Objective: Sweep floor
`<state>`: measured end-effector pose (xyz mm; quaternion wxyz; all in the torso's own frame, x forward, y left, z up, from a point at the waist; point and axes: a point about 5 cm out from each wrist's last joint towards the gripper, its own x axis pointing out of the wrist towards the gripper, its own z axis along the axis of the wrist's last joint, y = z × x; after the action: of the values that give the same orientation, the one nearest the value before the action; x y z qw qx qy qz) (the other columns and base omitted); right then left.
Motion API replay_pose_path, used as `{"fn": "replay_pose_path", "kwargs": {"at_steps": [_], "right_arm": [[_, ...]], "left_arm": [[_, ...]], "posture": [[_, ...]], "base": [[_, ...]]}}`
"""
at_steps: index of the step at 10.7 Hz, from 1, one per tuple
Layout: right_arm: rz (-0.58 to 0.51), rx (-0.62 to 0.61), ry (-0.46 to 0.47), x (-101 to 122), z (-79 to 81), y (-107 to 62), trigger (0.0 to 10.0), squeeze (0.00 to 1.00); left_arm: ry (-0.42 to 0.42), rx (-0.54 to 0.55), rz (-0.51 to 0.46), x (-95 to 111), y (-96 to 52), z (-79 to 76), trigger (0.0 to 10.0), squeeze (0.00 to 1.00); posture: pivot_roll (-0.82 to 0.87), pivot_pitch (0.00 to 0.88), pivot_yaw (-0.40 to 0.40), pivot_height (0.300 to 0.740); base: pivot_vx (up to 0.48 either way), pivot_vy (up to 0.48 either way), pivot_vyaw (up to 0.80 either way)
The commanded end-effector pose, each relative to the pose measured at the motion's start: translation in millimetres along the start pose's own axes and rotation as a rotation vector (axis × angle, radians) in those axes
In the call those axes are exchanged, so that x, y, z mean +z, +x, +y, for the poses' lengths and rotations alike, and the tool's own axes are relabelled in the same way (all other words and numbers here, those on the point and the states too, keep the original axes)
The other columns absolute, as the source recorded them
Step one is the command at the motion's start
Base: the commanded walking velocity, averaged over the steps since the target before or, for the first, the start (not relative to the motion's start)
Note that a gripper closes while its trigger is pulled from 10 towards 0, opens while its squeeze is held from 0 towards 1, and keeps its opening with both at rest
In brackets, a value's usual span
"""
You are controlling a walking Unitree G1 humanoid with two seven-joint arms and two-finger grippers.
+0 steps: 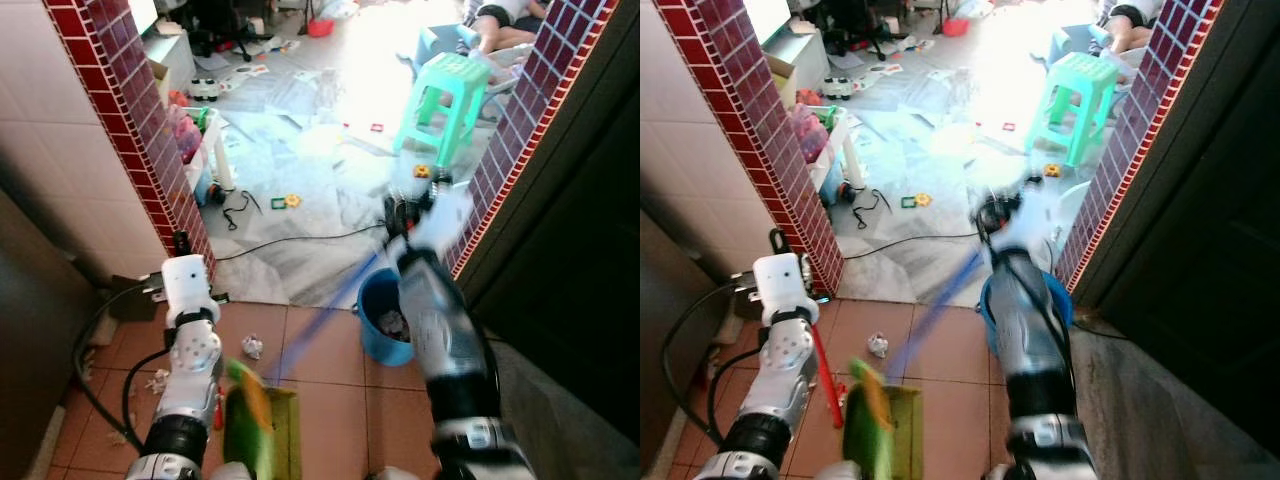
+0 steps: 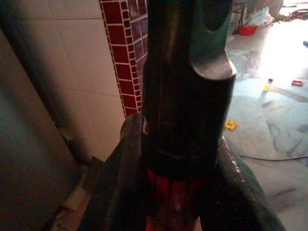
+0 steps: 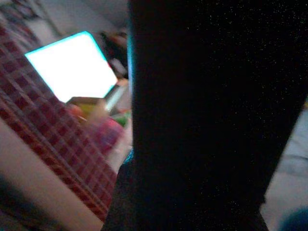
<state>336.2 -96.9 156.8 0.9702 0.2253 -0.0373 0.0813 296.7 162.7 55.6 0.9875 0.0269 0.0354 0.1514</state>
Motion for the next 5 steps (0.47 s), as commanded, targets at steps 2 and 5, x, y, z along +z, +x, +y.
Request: {"fn": "replay_pose_path", "kwargs": {"at_steps": [2,5], "right_arm": [[-0.089,0.133,-0.106,25,15.0,4.7,10.0,0.0],[-0.123,0.16,-0.256,34,6.0,3.1,10.0,0.0]], "left_arm": [[-0.019,-0.015,-0.008,3,1.5,-4.8,10.0,0.0],[-0.039,-0.061,-0.011,5,3.4,-7.4,10.0,0.0]], "posture": [[-0.07,0.0,0.037,0.74],[-0.08,0.0,0.038,0.74]], "base": [[0.0,0.0,0.0],[0.0,0.0,0.0]]}}
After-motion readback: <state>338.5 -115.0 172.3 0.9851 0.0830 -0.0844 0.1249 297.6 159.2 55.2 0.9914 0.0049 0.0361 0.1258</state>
